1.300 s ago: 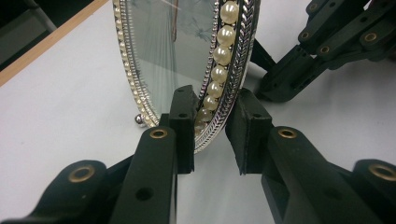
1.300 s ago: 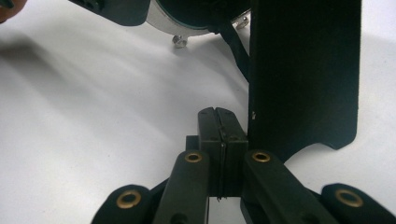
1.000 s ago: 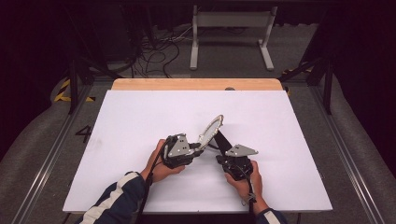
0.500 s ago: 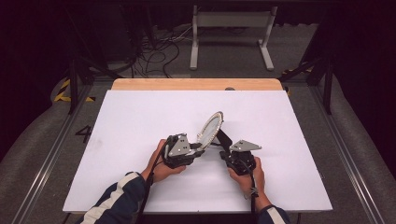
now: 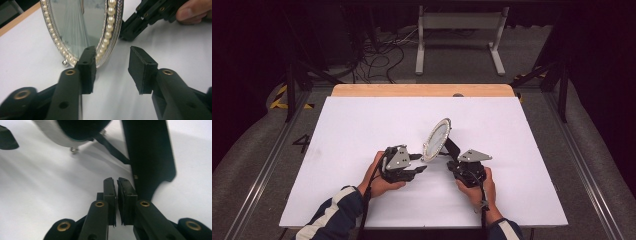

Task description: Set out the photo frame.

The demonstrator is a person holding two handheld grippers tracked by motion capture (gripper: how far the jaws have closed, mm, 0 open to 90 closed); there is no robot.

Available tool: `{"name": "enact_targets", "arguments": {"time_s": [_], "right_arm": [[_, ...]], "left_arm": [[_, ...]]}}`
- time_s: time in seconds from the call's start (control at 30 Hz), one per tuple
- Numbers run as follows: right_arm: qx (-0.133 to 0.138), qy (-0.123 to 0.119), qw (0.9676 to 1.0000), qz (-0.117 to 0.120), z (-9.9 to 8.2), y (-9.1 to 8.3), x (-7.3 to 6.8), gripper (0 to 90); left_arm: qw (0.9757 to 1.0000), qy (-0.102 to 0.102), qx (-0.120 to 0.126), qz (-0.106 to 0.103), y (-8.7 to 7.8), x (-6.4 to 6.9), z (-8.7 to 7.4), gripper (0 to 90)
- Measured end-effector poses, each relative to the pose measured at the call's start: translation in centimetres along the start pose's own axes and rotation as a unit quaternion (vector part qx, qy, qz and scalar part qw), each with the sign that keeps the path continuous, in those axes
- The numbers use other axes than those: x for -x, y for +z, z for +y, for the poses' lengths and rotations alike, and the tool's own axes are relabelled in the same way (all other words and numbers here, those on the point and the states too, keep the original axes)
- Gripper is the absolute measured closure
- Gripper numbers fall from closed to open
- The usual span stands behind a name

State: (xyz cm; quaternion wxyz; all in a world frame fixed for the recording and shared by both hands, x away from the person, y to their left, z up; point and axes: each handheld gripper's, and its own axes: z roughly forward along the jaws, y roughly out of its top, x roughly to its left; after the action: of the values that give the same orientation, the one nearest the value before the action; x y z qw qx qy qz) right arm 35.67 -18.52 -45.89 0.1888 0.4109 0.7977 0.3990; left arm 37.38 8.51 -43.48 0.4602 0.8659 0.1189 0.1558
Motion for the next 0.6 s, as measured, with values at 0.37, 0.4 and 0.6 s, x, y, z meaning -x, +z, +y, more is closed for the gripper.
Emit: {"name": "enact_targets", "arguments": {"time_s": [0.37,0.4,0.6], "right_arm": [[0.048,-0.019,0.9983,0.028,0.9,-0.8,-3.1,66.4],[0.05,-0.022,0.9982,0.026,1.0,-0.7,-3.2,63.6],[0.064,-0.017,0.9974,0.029,1.7,-0.3,-3.6,51.3]], "left_arm": [[0.9987,-0.027,-0.034,0.028,-3.2,0.5,-3.0,34.5],[0.9983,-0.031,-0.035,0.034,-3.5,0.5,-3.3,32.2],[0.9948,-0.056,-0.058,0.062,-5.6,0.4,-5.5,22.5]]}}
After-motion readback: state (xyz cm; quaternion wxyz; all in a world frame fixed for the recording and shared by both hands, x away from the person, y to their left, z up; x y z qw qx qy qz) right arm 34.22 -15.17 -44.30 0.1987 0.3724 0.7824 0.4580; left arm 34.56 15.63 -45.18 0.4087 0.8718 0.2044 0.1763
